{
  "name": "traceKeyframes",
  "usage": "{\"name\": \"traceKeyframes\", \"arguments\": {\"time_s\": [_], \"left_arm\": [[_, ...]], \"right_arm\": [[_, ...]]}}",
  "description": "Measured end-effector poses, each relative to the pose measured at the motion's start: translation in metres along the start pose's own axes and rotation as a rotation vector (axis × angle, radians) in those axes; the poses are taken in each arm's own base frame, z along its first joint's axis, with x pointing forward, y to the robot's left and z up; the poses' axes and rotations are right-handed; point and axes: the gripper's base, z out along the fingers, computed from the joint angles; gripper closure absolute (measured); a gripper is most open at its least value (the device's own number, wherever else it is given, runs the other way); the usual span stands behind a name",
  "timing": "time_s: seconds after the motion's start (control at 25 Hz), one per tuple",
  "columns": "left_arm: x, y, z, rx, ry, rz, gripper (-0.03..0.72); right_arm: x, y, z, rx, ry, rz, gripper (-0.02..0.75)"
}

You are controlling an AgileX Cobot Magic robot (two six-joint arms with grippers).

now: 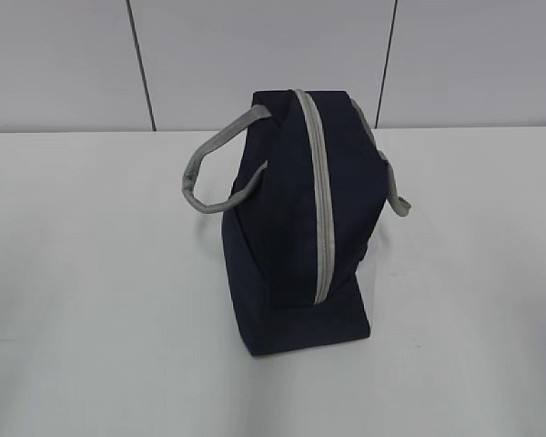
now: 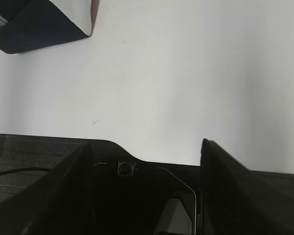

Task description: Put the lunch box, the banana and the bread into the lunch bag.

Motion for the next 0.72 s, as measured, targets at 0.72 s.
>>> {"name": "traceKeyframes", "arguments": {"time_s": [0.72], "left_arm": [[0.042,0.006,0.016,0.015,-0.157,0.044,0.159]], "right_arm": [[0.062,-0.008,-0.042,0.186,-0.296,-0.081,0.222]]}}
